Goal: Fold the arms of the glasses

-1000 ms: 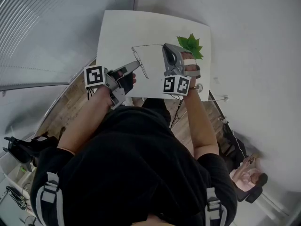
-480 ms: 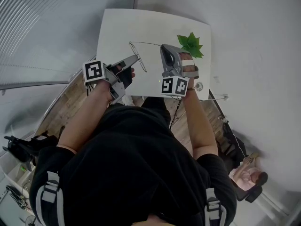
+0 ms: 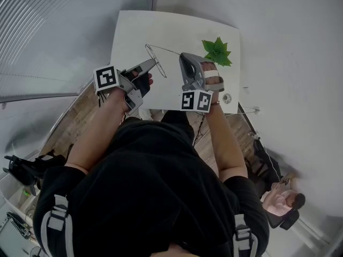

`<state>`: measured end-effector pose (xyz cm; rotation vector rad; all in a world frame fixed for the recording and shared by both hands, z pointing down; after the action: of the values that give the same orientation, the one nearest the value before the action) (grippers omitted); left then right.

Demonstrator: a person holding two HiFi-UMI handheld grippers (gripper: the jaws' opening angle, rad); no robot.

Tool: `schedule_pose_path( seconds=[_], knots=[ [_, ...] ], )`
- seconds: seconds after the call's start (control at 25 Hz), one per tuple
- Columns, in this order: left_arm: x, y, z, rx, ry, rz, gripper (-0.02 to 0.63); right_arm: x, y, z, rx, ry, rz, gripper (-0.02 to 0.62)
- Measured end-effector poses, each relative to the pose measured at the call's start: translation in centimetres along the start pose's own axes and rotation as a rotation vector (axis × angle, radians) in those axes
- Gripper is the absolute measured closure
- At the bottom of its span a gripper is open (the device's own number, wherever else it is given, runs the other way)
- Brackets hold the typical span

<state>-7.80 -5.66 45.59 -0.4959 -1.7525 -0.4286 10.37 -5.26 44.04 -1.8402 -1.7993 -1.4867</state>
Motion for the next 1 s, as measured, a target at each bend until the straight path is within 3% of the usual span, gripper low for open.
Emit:
schedule_pose_path(
  seconds=[1.0],
  knots=[
    [-0.1,-2.1,-0.1,-0.050,0.001,0.012,0.592,3.1,-3.0,-0.4,-0.058,-0.088,-0.007,0.557]
  ],
)
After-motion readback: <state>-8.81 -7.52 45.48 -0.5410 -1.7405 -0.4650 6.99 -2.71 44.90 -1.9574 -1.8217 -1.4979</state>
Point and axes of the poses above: the fingertips, and each gripper's own axes: z backward along the fingers, x to its left, y out of its underside, the point moved 8 cm from there along z, backward along the fingers, and after that the axes turned 13 degrees about -y, right-handed, at the moved point
